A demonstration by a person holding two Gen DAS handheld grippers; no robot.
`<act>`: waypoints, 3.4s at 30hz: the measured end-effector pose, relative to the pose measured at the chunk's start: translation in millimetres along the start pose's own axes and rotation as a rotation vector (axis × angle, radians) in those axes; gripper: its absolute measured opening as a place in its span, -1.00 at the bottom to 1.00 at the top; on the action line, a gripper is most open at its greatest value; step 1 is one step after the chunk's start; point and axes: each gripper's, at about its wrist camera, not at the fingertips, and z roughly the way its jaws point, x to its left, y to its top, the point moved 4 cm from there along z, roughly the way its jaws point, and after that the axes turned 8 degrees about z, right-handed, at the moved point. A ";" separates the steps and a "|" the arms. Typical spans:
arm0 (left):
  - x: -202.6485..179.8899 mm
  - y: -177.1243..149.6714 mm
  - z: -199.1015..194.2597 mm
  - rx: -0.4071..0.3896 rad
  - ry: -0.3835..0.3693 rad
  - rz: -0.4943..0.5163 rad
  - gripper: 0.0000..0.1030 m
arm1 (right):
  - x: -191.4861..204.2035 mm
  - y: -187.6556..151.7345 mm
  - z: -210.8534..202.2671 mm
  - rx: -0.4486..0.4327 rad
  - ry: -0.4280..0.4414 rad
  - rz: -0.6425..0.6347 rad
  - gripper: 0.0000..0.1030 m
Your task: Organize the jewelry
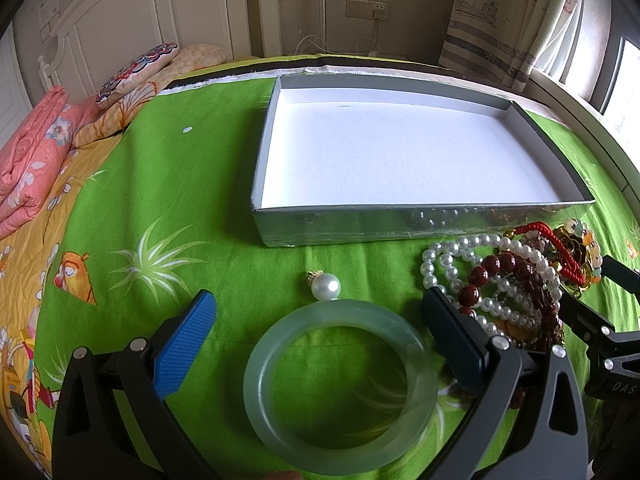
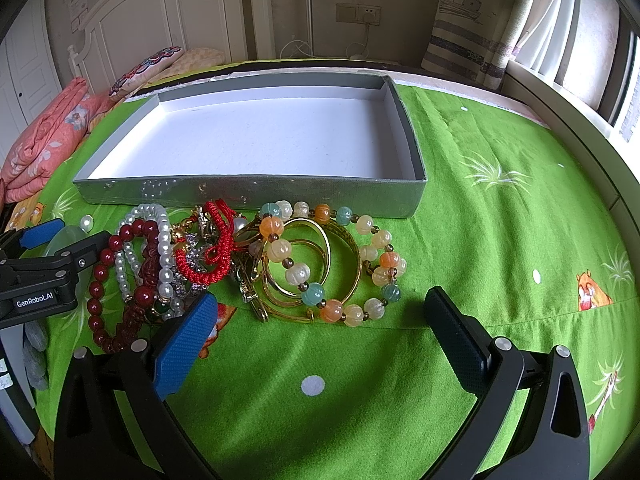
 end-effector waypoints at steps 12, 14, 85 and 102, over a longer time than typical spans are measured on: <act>-1.2 1.0 -0.2 0.010 0.015 -0.029 0.96 | 0.1 0.1 0.1 0.012 0.006 -0.011 0.91; -0.5 0.8 -0.9 0.018 0.015 -0.029 0.96 | -0.2 0.6 -0.5 0.028 0.010 -0.017 0.91; 41.3 -52.2 -120.1 -0.368 0.203 -0.015 -0.75 | 73.0 -29.4 -44.5 0.001 0.351 -0.076 -0.43; 44.5 -65.3 -160.1 -0.479 0.191 -0.038 -0.75 | 87.5 -13.9 -33.7 -0.023 0.204 -0.167 -0.74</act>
